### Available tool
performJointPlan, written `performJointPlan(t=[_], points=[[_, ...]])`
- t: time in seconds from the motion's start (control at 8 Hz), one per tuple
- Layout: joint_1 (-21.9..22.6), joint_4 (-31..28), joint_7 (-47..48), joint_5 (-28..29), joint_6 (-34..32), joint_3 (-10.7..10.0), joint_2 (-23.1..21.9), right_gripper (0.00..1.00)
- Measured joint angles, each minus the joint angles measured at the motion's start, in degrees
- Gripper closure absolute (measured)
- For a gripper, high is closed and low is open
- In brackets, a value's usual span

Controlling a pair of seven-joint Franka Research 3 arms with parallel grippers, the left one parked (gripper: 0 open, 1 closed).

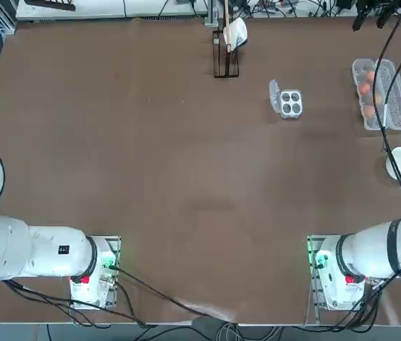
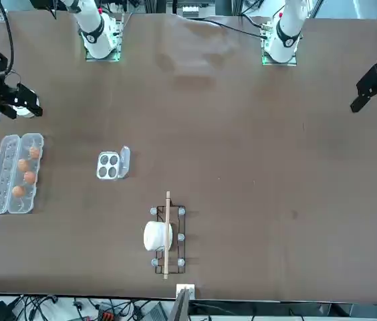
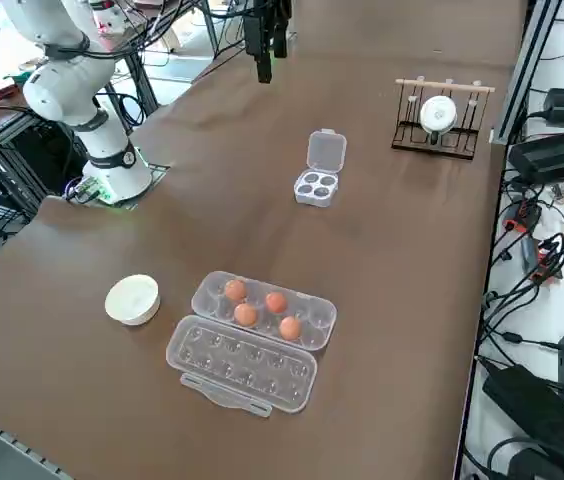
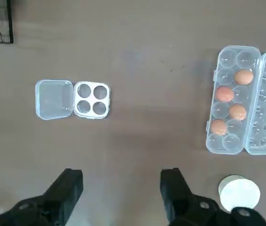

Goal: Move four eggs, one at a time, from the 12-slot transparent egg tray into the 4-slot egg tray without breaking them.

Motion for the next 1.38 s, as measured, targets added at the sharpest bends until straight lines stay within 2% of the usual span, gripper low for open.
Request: performJointPlan(t=[0.5,1.12,1.38], points=[[-2.47,-4.9,-26.21,-3.71,4.3,-0.9,0.47,0.0],[-11.66,-20.62,-67.59,-4.4,26.77,-1.29,2.35,0.0],[-13.52,-22.67,-75.76,-4.5,31.26,-1.27,5.5,0.0]])
